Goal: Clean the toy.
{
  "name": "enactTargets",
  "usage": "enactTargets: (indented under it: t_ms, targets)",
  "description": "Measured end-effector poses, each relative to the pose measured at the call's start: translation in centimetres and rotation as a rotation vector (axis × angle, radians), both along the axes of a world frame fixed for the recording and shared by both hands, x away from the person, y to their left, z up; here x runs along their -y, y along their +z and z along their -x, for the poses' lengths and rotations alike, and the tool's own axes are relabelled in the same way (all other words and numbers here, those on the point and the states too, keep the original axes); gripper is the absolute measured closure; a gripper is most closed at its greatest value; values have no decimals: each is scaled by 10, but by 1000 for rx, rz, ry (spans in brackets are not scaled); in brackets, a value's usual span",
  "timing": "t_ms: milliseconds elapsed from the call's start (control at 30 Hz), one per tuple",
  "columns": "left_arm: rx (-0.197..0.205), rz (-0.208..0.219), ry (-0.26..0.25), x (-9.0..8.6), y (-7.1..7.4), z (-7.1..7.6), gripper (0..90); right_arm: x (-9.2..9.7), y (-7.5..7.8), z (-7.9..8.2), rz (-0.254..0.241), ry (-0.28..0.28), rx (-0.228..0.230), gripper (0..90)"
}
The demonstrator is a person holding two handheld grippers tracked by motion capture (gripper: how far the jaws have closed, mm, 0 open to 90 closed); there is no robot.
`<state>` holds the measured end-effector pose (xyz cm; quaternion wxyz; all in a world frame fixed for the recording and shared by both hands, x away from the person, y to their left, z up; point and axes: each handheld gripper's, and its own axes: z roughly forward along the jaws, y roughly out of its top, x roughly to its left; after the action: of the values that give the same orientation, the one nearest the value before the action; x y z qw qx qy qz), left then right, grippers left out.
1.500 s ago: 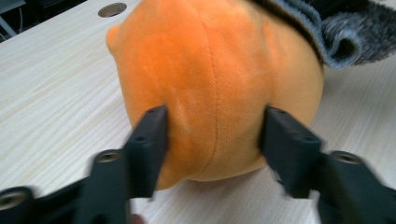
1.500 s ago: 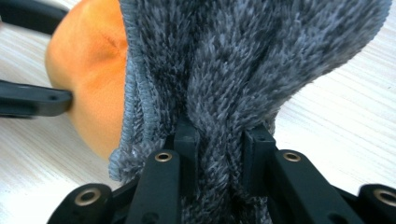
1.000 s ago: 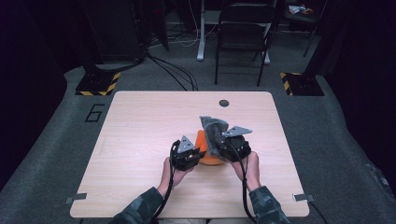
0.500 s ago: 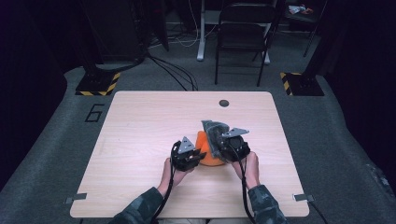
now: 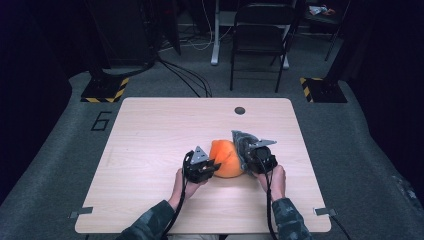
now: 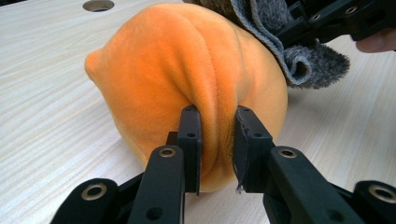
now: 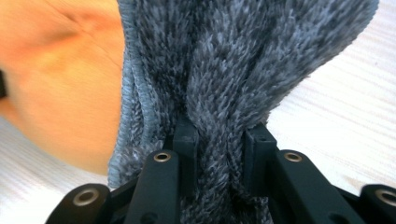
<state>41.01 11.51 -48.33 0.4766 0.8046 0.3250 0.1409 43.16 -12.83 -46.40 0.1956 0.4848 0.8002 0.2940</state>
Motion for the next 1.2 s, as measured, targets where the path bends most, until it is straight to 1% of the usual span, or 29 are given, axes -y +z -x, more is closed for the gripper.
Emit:
enactTargets:
  t_ms: [33, 133, 167, 200, 233, 267, 300, 333, 367, 400, 433, 533, 600, 633, 733, 767, 800, 833, 867, 900, 933, 967, 1000, 1067, 1167, 1200]
  targets:
    - [-2, -3, -6, 0, 0, 0, 743, 1, -2, 0, 1, -5, -6, 712]
    - [2, 0, 1, -1, 0, 0, 743, 5, -10, -3, 21, -24, -31, 711]
    - [5, -3, 0, -1, 0, -1, 743, 6, -13, -4, 28, -30, -43, 711]
    - [-5, 6, 7, -1, -1, 0, 742, 8, -17, -6, 35, -31, -55, 710]
    - [-4, 6, 7, -1, -1, 0, 741, 9, -20, -7, 46, -33, -69, 709]
    - [-2, 5, 4, -1, 0, 0, 741, 10, -22, -7, 44, -34, -85, 709]
    - [0, 8, 5, -1, 0, 0, 741, 12, -23, -7, 52, -31, -79, 711]
    - [4, 7, 4, -2, 0, 0, 741, 13, -20, -7, 48, -35, -77, 714]
    - [8, 6, 4, -2, 0, -1, 740, 14, -17, -7, 44, -39, -61, 716]
    - [13, 4, 2, -2, 0, -1, 740, 16, -11, -6, 27, -45, -53, 719]
    - [8, 12, 7, -2, 0, -1, 741, 17, -5, -4, 6, -49, -40, 720]
    - [10, 12, 6, -2, -1, 0, 741, 16, 16, 0, -54, -39, 12, 721]
    - [9, 12, 6, -1, -1, 1, 741, 10, 29, 4, -92, -15, 43, 721]
    - [4, 8, 4, -1, 0, 1, 740, 6, 34, 6, -103, 8, 61, 721]
    - [20, -1, -2, 0, 0, 2, 740, -10, 45, 14, -108, 74, 101, 720]
    - [13, 0, -4, 1, 1, 3, 740, -16, 46, 16, -109, 82, 102, 719]
    - [22, -9, -11, 1, 1, 2, 740, -21, 46, 16, -109, 101, 108, 719]
    - [27, -6, -9, 1, 1, 3, 740, -25, 45, 17, -111, 107, 103, 718]
    - [28, -12, -16, 1, 1, 3, 740, -28, 43, 17, -107, 111, 100, 718]
    - [25, -7, -19, 1, 0, 2, 740, -30, 40, 16, -105, 116, 93, 716]
    - [13, -3, -19, 0, 0, 2, 739, -31, 37, 15, -100, 116, 87, 715]
    - [13, 3, -12, 1, -1, 2, 739, -32, 34, 15, -94, 110, 83, 715]
    - [16, 1, -14, 1, -1, 2, 740, -32, 31, 14, -84, 110, 89, 715]
    - [19, -9, -21, 2, 0, 3, 740, -31, 31, 14, -79, 107, 81, 715]
    - [16, -7, -18, 2, 0, 3, 740, -31, 31, 14, -35, 102, 80, 715]
    - [21, -10, -21, 2, 0, 2, 740, -30, 30, 13, -37, 101, 83, 715]
